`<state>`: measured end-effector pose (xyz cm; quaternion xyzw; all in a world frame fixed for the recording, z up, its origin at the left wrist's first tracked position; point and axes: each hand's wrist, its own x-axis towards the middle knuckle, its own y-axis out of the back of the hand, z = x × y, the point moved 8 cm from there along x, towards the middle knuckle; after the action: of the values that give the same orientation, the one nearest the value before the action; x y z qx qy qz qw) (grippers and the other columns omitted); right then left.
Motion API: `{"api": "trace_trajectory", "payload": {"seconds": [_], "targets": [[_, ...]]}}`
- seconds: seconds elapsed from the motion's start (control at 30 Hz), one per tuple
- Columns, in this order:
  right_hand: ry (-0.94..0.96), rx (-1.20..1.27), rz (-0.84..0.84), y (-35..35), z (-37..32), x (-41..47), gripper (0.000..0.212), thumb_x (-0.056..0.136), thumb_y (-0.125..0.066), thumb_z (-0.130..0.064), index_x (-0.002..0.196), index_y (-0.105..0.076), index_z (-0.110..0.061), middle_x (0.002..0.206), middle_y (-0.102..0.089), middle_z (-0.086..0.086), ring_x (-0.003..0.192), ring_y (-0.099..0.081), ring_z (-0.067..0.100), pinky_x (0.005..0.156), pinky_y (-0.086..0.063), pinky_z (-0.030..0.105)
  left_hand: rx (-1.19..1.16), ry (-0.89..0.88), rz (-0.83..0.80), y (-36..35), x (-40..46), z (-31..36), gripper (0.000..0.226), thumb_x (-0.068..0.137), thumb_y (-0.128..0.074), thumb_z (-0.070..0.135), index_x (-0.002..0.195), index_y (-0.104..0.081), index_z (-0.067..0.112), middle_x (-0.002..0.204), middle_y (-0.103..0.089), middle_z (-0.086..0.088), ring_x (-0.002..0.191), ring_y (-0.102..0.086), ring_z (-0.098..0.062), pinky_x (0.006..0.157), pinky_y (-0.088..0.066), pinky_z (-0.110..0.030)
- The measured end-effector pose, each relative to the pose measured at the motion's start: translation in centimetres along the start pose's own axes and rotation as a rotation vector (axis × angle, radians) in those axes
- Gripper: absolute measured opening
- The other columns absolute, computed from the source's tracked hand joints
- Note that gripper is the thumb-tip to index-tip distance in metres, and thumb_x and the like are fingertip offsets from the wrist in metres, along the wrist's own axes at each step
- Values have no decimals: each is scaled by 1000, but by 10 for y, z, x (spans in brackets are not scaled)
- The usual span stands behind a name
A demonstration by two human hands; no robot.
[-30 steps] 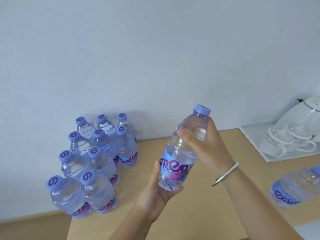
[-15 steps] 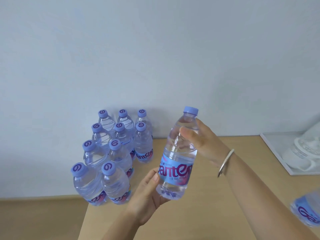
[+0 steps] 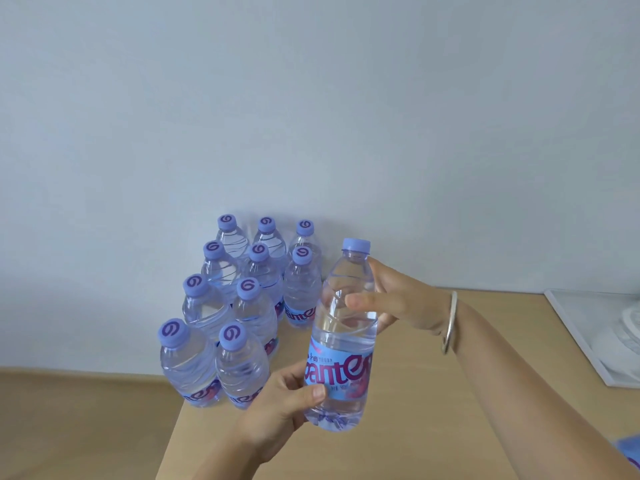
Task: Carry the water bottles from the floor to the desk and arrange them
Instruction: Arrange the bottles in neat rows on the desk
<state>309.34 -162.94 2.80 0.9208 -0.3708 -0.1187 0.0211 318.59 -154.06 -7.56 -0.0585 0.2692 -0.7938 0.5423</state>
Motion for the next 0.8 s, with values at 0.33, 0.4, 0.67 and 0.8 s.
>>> {"api": "trace_trajectory", "payload": {"seconds": [0.33,0.4,0.67,0.8], "targets": [[-29,-16,4,-2,11,18,42,75,-64,-30,113,-46,-31,118,-59,-6,102,-64,9,58,-54,31,-36,19,60,21,2,-12,77,45,-93,35,108,-66,-1,103,-68,-21,91,-67,-28,77,-54,-34],[-26,-39,25,-2,16,21,44,73,-66,-27,113,-45,-29,116,-61,2,104,-64,19,68,-56,44,-28,17,94,29,4,-14,77,47,-92,33,110,-64,-1,105,-68,-20,92,-67,-28,78,-54,-34],[-29,-157,166,-7,50,43,43,76,-73,-4,107,-51,-24,98,-64,-10,84,-61,-11,72,-44,6,320,-5,495,59,10,-34,53,71,-75,-1,116,-59,20,99,-73,8,94,-67,-10,75,-50,-13],[-34,-192,212,-11,70,55,44,74,-76,-5,107,-53,-22,98,-65,-12,87,-61,-10,76,-43,5,490,14,612,64,10,-46,46,70,-71,0,95,-55,35,90,-65,22,85,-60,-2,64,-40,-2]]}}
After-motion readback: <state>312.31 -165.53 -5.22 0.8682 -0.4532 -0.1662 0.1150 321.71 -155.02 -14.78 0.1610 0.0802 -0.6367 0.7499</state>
